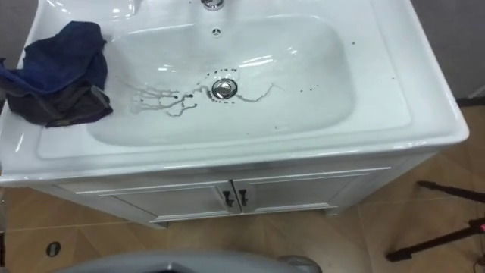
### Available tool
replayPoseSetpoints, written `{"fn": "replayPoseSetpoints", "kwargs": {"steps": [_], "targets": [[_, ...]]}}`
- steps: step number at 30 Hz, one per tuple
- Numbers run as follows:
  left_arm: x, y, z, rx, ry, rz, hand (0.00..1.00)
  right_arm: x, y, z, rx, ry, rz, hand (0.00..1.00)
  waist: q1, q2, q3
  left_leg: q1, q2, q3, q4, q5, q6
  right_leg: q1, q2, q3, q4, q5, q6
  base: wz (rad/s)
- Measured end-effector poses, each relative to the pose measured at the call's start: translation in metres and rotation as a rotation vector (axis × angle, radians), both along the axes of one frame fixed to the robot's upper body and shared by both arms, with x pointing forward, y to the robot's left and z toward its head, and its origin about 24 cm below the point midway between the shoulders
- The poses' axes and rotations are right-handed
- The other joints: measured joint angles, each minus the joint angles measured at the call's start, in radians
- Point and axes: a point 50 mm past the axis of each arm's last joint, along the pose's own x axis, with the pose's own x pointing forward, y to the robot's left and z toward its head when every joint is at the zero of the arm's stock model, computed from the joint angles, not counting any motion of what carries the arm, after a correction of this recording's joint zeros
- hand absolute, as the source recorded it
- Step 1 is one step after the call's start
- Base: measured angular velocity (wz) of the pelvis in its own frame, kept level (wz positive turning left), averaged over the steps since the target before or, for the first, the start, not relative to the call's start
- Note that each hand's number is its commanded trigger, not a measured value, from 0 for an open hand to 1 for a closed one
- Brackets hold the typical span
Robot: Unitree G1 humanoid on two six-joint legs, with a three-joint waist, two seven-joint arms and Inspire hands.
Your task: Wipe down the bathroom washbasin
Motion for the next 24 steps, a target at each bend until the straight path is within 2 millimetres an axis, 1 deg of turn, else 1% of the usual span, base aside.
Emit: {"fn": "replayPoseSetpoints", "kwargs": {"steps": [2,4,8,9,17,20,24], "targets": [[0.002,-0.003,-0.002,0.005,0.017,-0.022,0.00,0.000,0.000,0.000,-0.001,0.000,-0.001,0.00,-0.007,0.000,0.0000,0.001,0.000,-0.001,0.000,0.000,0.000,0.000,0.000,0.000,0.000,0.000,0.000,0.00],[0.004,-0.007,-0.003,0.013,0.037,-0.047,0.00,-0.001,0.000,0.000,-0.001,0.008,0.002,0.00,-0.015,0.001,0.0034,0.008,0.001,-0.002,-0.001,0.000,0.000,-0.002,0.002,0.000,-0.001,0.000,0.000,0.00],[0.009,-0.016,-0.007,0.023,0.064,-0.091,0.00,0.003,-0.001,0.000,-0.003,0.025,0.015,0.00,-0.031,0.001,0.0039,0.010,0.001,-0.004,-0.003,0.000,0.000,0.002,0.003,0.005,0.000,0.001,-0.001,0.00],[0.009,-0.018,-0.009,0.018,0.068,-0.098,0.00,0.005,0.000,-0.001,-0.001,0.027,0.024,0.00,-0.038,0.000,0.0061,0.013,0.001,-0.004,-0.002,0.000,0.000,0.007,0.003,0.006,-0.001,0.001,-0.001,0.00],[0.013,-0.029,-0.017,-0.014,0.098,-0.150,0.00,0.004,0.002,-0.001,0.019,0.043,0.038,0.00,-0.066,-0.007,0.0056,0.016,0.002,-0.001,0.001,0.000,0.000,0.009,0.005,0.021,0.000,0.002,-0.003,-0.04],[0.015,-0.033,-0.024,-0.017,0.136,-0.176,0.00,0.001,0.003,-0.001,0.030,0.052,0.034,0.00,-0.072,-0.007,0.0056,0.016,0.003,0.000,-0.001,0.000,0.000,0.010,0.007,0.023,0.000,0.003,-0.005,-0.01],[0.020,-0.037,-0.044,-0.042,0.239,-0.218,0.00,0.000,0.005,-0.002,0.035,0.056,0.033,0.00,-0.074,-0.006,0.0052,0.017,0.003,0.004,-0.001,0.000,-0.001,0.009,0.010,0.025,0.002,0.005,-0.007,-0.02]]}}
